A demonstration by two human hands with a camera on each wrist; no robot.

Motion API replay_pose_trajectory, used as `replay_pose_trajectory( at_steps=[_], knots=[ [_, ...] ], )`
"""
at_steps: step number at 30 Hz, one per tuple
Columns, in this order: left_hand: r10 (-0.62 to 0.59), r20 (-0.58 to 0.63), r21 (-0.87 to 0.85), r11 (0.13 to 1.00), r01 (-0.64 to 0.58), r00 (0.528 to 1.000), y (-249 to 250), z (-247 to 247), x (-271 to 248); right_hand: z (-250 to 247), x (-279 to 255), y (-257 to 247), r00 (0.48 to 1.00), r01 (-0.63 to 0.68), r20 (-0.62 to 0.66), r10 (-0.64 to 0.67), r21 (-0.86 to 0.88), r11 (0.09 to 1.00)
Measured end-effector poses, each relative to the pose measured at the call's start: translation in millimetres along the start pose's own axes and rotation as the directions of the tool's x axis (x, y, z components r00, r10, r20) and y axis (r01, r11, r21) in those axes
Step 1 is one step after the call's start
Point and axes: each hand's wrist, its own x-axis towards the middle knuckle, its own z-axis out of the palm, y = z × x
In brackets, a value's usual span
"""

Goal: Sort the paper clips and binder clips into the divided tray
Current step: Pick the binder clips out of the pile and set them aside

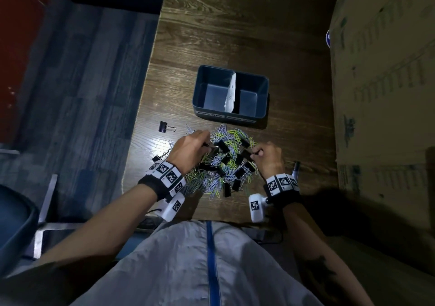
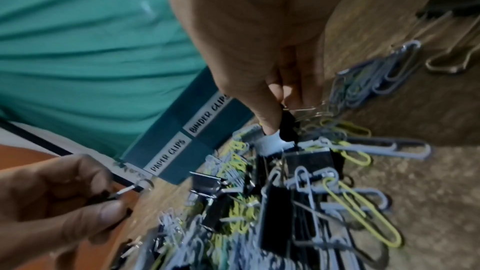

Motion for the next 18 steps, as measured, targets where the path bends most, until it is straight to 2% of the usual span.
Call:
replay_pose_trajectory(
  at_steps=[2,4,6,8,11,14,16,18],
  knots=[
    [-0.058,-0.067,-0.078,0.996,0.052,0.996,2.1,-8.2,-2.7,-3.8,-2.2,4.8,0.999,0.008,-0.043,-0.004,0.098,0.995],
    [-0.179,-0.101,-0.185,0.970,0.158,0.979,-2.5,-15.3,-5.2,-9.2,-1.8,11.5,0.999,-0.031,0.002,0.033,0.311,0.950],
    [-0.265,-0.115,-0.222,0.946,0.235,0.957,-13.6,-22.9,-7.6,-18.5,-1.7,15.7,0.993,-0.111,0.091,0.073,0.544,0.832],
    [-0.322,-0.162,-0.215,0.934,0.285,0.933,-30.1,-33.3,-10.9,-29.5,-1.6,18.4,0.986,-0.160,0.134,0.094,0.670,0.724],
    [-0.456,-0.228,-0.181,0.888,0.423,0.860,-57.9,-47.6,-16.6,-41.8,2.2,25.0,0.986,-0.165,0.112,0.121,0.710,0.685],
    [-0.610,-0.169,-0.095,0.792,0.603,0.774,-79.4,-58.7,-22.0,-50.5,16.9,35.9,0.974,-0.168,0.011,0.226,0.705,0.689],
    [-0.631,-0.107,-0.018,0.774,0.633,0.768,-90.5,-62.8,-24.8,-55.5,29.4,45.6,0.942,-0.204,-0.064,0.331,0.674,0.711],
    [-0.594,-0.067,-0.009,0.804,0.595,0.802,-98.2,-63.4,-27.5,-57.0,38.8,57.0,0.922,-0.228,-0.110,0.371,0.619,0.751]
  ],
)
